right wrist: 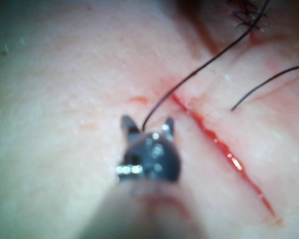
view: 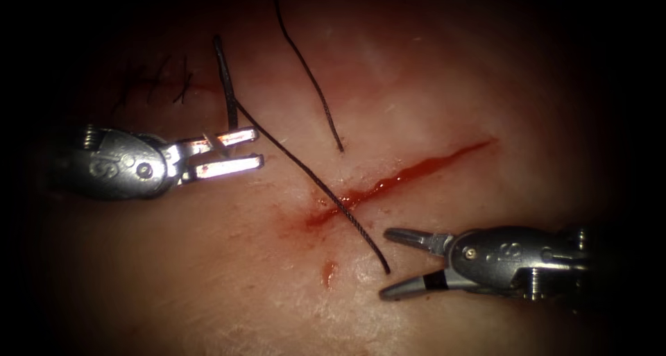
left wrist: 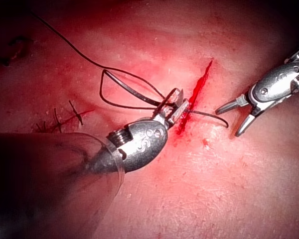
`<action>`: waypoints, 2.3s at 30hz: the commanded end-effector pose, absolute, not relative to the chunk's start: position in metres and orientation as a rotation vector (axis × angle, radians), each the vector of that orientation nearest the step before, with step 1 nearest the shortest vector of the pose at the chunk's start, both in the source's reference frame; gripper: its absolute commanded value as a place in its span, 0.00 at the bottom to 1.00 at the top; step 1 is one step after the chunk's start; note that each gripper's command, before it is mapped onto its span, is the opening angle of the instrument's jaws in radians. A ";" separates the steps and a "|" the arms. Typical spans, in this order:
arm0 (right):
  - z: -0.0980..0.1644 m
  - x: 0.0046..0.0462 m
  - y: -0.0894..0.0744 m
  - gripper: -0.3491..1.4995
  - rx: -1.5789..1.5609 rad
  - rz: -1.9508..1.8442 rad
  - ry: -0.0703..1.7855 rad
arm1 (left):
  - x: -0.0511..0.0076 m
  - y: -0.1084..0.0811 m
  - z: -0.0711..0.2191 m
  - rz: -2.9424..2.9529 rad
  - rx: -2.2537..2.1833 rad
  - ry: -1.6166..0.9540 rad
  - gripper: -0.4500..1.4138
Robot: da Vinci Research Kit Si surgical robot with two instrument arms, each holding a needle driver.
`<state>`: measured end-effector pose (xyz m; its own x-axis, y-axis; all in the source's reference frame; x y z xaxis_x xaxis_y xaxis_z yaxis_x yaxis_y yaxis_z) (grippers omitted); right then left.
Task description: Wound Closure
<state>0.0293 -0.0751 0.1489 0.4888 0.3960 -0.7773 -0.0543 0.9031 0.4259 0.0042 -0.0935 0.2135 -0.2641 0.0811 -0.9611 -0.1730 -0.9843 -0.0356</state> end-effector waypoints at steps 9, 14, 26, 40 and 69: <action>0.150 0.0296 -0.077 0.00 0.439 0.216 0.992 | 0.0035 -0.095 0.214 2.366 -1.796 0.108 0.00; 0.147 0.0260 -0.077 0.00 0.490 0.235 0.990 | 0.0020 -0.096 0.214 2.349 -1.817 0.097 0.00; 0.140 0.0139 -0.082 0.00 0.572 0.241 0.932 | -0.0041 -0.103 0.211 2.290 -1.929 0.021 0.00; 0.135 0.0122 -0.083 0.49 0.507 0.275 0.924 | -0.0040 -0.105 0.209 2.282 -1.953 -0.005 0.00; 0.149 0.0265 -0.077 0.78 0.163 0.040 1.081 | 0.0066 -0.103 0.208 2.261 -1.856 0.065 0.00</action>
